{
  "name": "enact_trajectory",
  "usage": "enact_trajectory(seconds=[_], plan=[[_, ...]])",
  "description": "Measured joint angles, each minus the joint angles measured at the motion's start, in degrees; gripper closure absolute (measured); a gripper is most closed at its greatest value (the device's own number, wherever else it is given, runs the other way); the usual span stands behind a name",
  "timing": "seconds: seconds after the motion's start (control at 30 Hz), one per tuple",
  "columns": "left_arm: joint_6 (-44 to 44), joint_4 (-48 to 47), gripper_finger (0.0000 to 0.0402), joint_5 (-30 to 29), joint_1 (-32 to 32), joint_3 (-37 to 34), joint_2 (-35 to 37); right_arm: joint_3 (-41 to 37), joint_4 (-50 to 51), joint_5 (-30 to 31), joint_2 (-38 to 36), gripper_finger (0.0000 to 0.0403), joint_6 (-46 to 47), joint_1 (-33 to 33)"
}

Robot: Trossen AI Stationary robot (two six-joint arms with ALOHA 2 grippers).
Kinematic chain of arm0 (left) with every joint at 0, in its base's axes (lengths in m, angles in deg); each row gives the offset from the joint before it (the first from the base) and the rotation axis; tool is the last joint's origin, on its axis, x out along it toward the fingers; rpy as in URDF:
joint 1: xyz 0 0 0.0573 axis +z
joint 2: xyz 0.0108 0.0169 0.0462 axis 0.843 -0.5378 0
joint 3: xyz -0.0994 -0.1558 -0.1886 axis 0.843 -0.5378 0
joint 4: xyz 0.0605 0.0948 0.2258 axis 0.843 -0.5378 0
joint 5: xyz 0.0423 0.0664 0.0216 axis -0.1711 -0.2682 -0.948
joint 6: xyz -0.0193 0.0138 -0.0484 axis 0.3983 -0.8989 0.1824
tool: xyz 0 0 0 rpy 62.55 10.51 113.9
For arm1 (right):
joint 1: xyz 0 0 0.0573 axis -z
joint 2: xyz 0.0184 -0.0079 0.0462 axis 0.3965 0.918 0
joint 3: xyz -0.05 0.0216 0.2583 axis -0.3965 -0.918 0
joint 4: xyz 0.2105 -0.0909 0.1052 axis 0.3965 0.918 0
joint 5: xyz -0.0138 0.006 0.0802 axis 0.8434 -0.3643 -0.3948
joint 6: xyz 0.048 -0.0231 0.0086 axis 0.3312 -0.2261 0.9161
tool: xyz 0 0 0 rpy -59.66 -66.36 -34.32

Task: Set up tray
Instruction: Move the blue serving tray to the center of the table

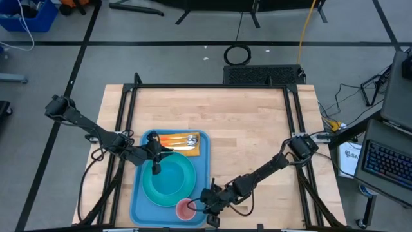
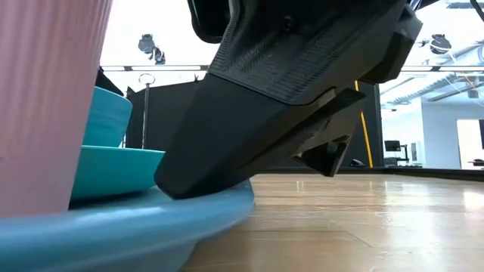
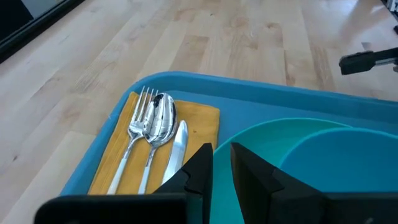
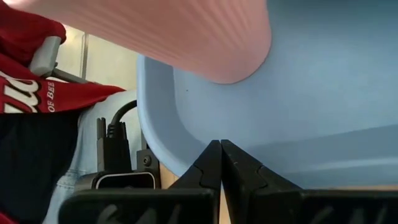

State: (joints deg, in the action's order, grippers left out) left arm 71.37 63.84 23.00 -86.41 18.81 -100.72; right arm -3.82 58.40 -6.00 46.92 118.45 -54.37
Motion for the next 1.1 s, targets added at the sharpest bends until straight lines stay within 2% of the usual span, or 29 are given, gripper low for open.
enact_trajectory(seconds=[0.47, 1.1], plan=[[0.07, 0.01, 0.0339, -0.04, 0.00, 0.00, 0.00, 0.01, 4.71, -1.42, -0.11, 0.0403, 3.08, 0.15], [0.10, -0.05, 0.0339, 0.31, 0.00, 0.00, 0.00, -0.14, 18.09, -1.57, -1.57, 0.0403, 7.87, 0.22]])
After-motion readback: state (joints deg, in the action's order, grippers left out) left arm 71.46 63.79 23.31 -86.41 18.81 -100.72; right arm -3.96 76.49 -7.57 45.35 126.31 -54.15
